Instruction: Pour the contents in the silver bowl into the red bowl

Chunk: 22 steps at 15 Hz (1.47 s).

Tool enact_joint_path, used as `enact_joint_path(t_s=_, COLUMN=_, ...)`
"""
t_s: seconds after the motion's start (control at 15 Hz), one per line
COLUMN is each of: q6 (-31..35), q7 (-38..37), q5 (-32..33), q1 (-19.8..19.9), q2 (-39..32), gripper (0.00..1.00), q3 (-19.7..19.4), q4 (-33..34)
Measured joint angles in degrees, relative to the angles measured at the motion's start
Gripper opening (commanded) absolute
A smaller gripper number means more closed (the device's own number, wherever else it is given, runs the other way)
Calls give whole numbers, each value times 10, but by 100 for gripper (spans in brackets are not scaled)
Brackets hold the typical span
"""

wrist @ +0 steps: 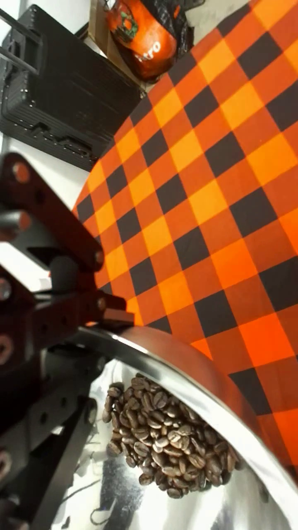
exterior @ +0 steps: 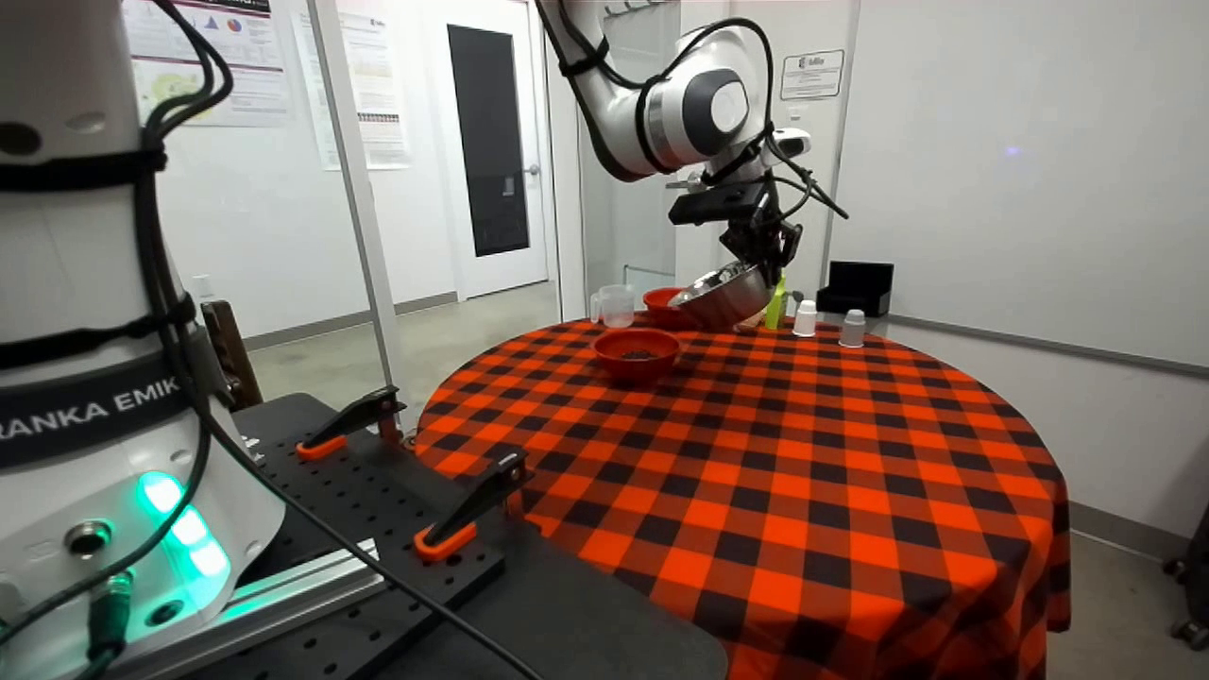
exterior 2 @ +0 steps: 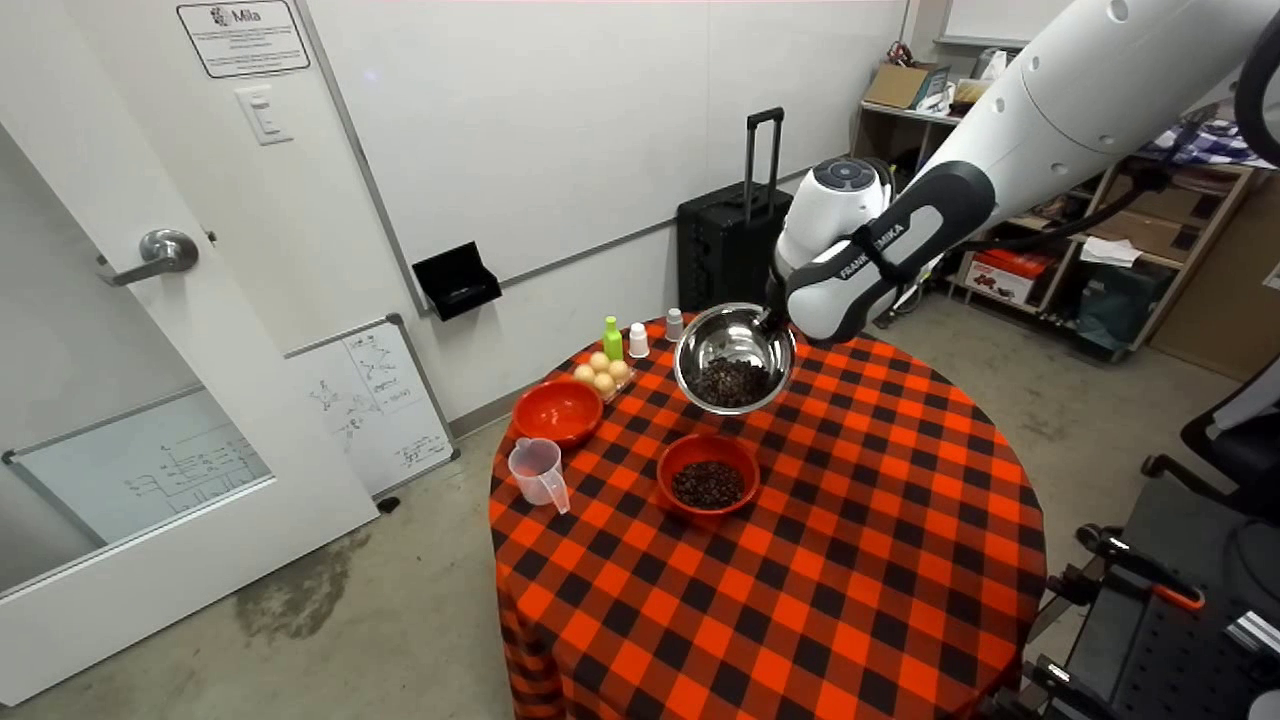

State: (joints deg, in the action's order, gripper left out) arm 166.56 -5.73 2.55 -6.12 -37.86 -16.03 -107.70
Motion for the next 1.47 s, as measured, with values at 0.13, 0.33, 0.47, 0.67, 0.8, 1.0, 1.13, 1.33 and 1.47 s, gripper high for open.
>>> enact_joint_path(t_s=0.13, q6=0, q7=-25, q5=31, q1=-34, q2=0, gripper=1, q3=-27, q4=5)
enact_joint_path(t_s=0.33, q6=0, q7=-63, q5=72, q1=-84, q2=0, gripper=1, q3=-65, q4=8)
enact_joint_path(t_s=0.47, q6=0, q7=-91, q5=99, q1=-121, q2=-1, gripper=1, q3=-94, q4=7)
enact_joint_path(t_s=0.67, q6=0, q7=-144, q5=144, q1=-183, q2=-7, gripper=1, q3=-150, q4=4)
enact_joint_path(t_s=0.8, q6=0, q7=-183, q5=175, q1=-230, q2=-14, gripper=1, q3=-195, q4=1)
enact_joint_path(t_s=1.0, q6=0, q7=-232, q5=206, q1=-304, q2=-26, gripper=1, q3=-262, q4=-13)
enact_joint_path(t_s=1.13, q6=0, q7=-253, q5=213, q1=-356, q2=-37, gripper=1, q3=-304, q4=-29)
enact_joint_path(t_s=1.33, q6=0, q7=-272, q5=213, q1=-430, q2=-59, gripper=1, q3=-352, q4=-55)
enact_joint_path(t_s=1.47, q6=0, q7=-282, q5=212, q1=-471, q2=-77, gripper=1, q3=-377, q4=-70)
